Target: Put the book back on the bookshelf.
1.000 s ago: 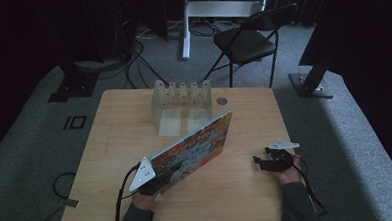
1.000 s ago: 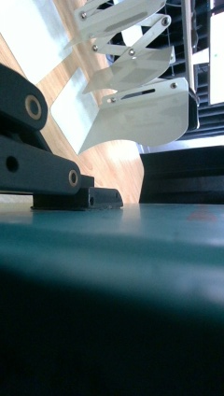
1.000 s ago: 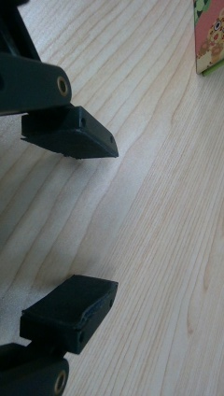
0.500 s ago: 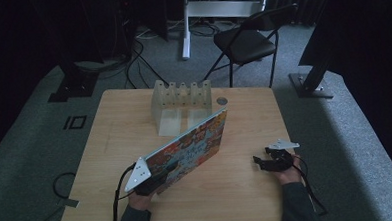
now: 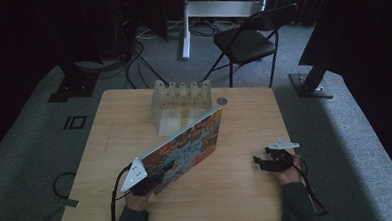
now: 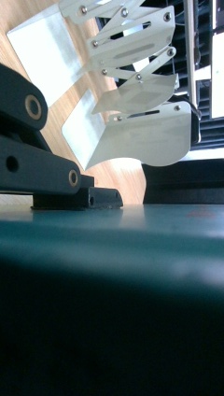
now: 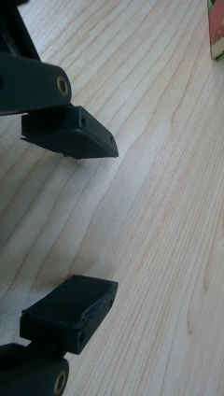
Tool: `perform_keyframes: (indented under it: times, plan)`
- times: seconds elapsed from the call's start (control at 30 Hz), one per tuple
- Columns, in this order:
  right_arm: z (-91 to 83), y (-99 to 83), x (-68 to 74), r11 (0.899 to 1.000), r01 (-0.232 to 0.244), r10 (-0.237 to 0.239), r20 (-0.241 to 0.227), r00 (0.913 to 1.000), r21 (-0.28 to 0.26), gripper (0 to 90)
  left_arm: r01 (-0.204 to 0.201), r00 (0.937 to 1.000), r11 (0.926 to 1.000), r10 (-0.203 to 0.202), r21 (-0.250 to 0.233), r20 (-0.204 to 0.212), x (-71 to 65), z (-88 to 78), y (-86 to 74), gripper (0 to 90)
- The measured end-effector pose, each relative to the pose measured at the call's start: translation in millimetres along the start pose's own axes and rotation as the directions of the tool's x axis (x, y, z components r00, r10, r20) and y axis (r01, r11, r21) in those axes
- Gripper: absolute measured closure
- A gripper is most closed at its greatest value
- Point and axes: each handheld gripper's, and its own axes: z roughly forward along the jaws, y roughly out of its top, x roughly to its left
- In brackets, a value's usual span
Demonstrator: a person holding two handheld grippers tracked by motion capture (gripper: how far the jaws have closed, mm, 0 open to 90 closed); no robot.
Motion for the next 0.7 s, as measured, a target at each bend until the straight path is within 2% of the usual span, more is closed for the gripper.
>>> perform_keyframes:
  times: [0.7]
  plan:
    - [-0.1,0.0,-0.1,1.0,-0.001,0.001,-0.001,1.0,0.0,29.9,0.01,0.9993,0.9999,-0.01,0.0,-0.036,6.3,-8.4,-1.1,80.6]
